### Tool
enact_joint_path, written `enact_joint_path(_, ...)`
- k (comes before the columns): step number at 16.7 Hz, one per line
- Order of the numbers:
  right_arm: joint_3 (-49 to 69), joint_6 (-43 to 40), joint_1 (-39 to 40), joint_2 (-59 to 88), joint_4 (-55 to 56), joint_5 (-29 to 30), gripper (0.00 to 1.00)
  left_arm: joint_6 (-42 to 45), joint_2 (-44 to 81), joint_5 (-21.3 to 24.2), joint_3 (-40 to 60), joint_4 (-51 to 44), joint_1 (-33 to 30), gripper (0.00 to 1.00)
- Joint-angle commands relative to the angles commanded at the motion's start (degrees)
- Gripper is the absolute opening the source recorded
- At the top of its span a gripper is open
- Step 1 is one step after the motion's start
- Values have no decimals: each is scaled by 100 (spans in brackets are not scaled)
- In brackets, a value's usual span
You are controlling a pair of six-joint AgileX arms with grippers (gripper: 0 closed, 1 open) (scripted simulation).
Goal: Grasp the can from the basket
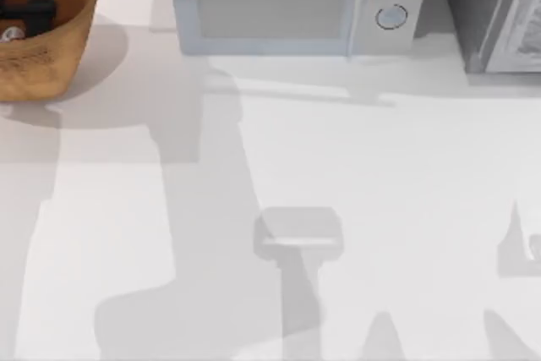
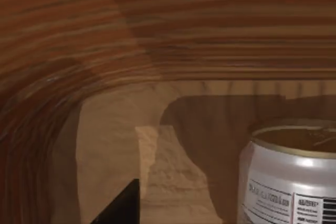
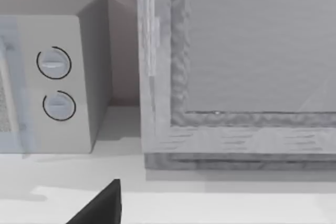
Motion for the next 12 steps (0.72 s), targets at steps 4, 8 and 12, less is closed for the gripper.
enact_joint_path(4, 0, 0, 0, 0, 0, 0, 100, 0, 0, 0, 0, 0, 0, 40)
enact_joint_path(8, 0, 0, 0, 0, 0, 0, 100, 0, 0, 0, 0, 0, 0, 10)
enact_joint_path(12, 0, 0, 0, 0, 0, 0, 100, 0, 0, 0, 0, 0, 0, 0)
